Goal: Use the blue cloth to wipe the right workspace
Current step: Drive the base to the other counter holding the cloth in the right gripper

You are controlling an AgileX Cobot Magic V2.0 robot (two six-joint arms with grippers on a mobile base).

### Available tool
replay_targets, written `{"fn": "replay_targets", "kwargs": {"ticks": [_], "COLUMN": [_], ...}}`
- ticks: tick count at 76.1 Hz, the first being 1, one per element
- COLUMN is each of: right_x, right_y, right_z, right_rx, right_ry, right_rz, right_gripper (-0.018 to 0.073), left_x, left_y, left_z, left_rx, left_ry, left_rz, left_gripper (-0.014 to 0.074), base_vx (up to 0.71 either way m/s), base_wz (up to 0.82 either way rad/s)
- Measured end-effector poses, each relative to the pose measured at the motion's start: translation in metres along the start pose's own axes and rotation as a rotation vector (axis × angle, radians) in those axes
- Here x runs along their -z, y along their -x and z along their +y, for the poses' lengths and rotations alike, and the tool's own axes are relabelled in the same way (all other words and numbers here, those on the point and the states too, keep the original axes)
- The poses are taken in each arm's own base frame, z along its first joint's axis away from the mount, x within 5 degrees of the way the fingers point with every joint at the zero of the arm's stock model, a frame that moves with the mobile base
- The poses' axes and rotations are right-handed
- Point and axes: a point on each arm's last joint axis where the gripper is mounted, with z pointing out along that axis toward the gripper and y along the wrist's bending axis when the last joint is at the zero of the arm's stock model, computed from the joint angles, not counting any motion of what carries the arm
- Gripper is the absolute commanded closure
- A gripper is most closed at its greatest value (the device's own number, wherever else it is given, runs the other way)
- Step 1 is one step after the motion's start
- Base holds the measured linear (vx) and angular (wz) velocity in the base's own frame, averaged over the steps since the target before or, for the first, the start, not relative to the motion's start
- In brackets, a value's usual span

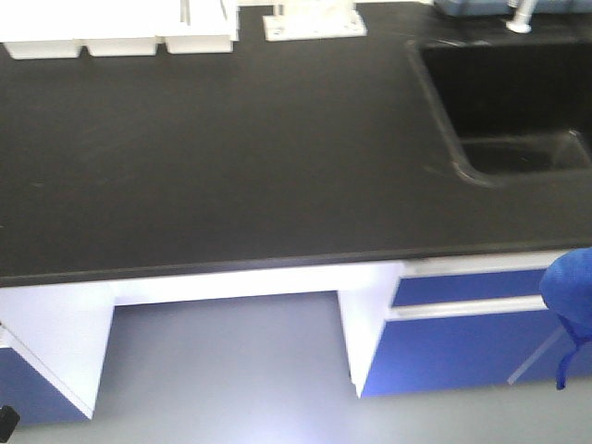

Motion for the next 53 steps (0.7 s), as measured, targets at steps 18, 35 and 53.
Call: {"fn": "replay_targets", "kwargs": {"ticks": [18, 35, 53], "right_x": [0.0, 0.0, 0.0], "right_y": [0.0, 0.0, 0.0], "right_z": [0.0, 0.0, 0.0], "right_rx": [0.0, 0.0, 0.0], "right_ry": [0.0, 0.0, 0.0], "right_rz": [0.0, 0.0, 0.0], "right_gripper": [0.0562, 0.0562, 0.0562], "left_x": [0.0, 0.0, 0.0], "left_y": [0.0, 0.0, 0.0], "left_z": [0.0, 0.0, 0.0], "left_rx": [0.0, 0.0, 0.0], "left_ry": [0.0, 0.0, 0.0], "left_rz": [0.0, 0.0, 0.0], "left_gripper": [0.0603, 0.0603, 0.0603], "base_vx": [-0.21, -0.19, -0.19], "base_wz": [-0.36, -0.44, -0.54]}}
